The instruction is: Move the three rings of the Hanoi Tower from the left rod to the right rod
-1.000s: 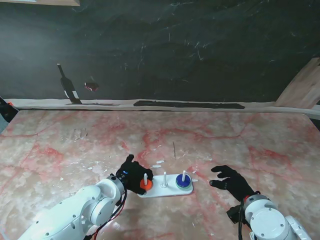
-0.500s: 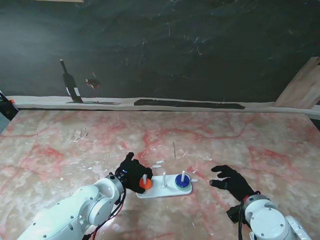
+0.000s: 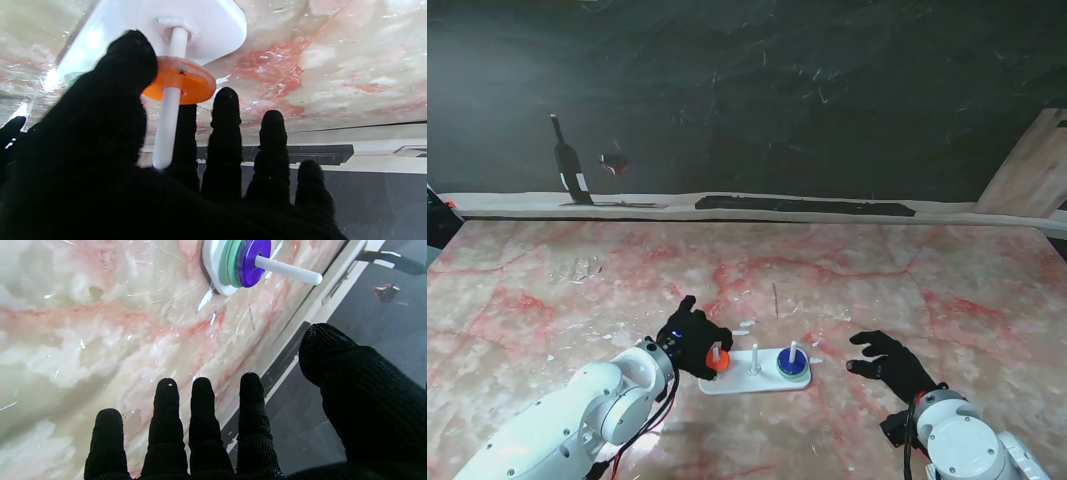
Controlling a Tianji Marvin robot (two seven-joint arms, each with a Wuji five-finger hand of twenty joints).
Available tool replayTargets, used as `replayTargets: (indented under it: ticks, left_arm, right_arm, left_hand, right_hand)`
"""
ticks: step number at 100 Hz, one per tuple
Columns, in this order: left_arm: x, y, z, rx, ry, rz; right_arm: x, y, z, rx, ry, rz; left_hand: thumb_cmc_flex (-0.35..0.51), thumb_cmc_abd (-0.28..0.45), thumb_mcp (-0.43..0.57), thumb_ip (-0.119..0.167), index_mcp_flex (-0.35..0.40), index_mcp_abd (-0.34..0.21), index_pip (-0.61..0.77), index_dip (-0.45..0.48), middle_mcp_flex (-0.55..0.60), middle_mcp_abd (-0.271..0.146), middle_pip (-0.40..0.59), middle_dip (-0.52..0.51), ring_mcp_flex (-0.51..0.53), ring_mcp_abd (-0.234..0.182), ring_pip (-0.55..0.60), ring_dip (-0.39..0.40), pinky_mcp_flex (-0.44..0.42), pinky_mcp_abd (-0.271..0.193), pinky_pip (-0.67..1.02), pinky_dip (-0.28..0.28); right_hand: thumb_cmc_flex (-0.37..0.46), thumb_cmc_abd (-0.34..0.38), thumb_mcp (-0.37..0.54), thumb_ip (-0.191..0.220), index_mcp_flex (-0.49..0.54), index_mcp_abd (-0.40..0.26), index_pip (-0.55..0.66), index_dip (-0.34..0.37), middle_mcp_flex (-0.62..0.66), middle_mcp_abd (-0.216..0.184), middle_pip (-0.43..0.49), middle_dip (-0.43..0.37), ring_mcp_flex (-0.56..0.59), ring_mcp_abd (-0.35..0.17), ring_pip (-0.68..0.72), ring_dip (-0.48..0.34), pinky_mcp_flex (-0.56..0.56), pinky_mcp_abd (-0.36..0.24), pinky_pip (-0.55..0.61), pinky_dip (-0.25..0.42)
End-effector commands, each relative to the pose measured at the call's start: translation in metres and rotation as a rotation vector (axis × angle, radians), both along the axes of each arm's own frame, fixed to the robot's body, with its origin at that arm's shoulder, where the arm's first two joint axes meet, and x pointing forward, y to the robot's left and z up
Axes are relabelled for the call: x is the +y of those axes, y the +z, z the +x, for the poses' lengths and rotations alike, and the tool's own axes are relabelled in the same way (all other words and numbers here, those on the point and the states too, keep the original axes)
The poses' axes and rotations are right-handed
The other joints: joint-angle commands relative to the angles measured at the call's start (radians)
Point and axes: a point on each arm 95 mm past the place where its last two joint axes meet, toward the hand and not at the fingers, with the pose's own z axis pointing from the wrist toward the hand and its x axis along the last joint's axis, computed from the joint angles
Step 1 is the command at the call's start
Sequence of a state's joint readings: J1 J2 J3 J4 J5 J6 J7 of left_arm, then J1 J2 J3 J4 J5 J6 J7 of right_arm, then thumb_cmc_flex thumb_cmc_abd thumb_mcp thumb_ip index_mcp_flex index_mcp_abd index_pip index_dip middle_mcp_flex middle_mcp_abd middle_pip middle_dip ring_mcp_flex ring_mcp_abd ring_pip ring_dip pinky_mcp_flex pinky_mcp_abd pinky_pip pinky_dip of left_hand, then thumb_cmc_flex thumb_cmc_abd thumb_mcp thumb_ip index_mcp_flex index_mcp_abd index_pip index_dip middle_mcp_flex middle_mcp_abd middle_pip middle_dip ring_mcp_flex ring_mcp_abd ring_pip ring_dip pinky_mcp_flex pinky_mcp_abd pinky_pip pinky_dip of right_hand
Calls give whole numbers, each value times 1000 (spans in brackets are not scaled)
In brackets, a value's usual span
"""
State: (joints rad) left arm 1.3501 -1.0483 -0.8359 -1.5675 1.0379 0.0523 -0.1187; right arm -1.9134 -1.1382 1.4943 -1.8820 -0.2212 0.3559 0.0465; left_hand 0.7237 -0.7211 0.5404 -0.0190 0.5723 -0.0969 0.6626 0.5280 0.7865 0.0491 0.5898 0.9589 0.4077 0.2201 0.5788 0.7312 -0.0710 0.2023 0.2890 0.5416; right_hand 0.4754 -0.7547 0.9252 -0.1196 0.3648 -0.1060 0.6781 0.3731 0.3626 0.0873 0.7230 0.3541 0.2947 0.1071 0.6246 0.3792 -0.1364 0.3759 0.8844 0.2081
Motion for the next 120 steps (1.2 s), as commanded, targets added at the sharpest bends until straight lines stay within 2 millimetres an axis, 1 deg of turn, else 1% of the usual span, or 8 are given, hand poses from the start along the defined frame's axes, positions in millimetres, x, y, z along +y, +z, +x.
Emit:
replayTargets:
  ticks: [1,50,87,120]
  left_arm:
    - [-1,6,-1,-11,-9,-5]
    - [-4,30,-2,-44,-28,7]
    - [-4,37,-1,-45,-30,-2]
    - [-5,48,-1,-51,-37,7]
  right_arm:
    - [3,-1,-3,5,1,6]
    - [2,-2,-3,6,5,7]
    - [1,-2,-3,8,5,11]
    - [1,-2,-3,12,6,15]
  left_hand:
    - [113,79,64,1,157,-84,257,48,39,-11,-12,16,19,12,13,9,-6,0,3,13]
    - [108,71,76,-2,162,-77,262,44,54,-10,-27,12,27,12,11,6,-4,1,15,8]
    - [106,65,85,-4,165,-72,263,42,61,-9,-35,6,31,14,7,2,-3,0,23,3]
    - [103,59,93,-7,171,-66,265,39,65,-8,-39,3,36,14,6,-1,-3,2,32,-1]
  right_hand:
    - [-2,-8,5,30,-26,10,11,-12,8,1,15,11,20,4,7,17,3,9,26,-22]
    - [-1,-7,5,30,-27,9,10,-13,8,2,14,11,20,4,6,16,3,9,30,-24]
    - [-2,-8,4,30,-26,9,10,-14,6,1,12,10,20,4,5,16,3,10,32,-26]
    - [-2,-5,3,30,-27,8,9,-14,5,2,10,9,19,5,5,16,2,10,32,-28]
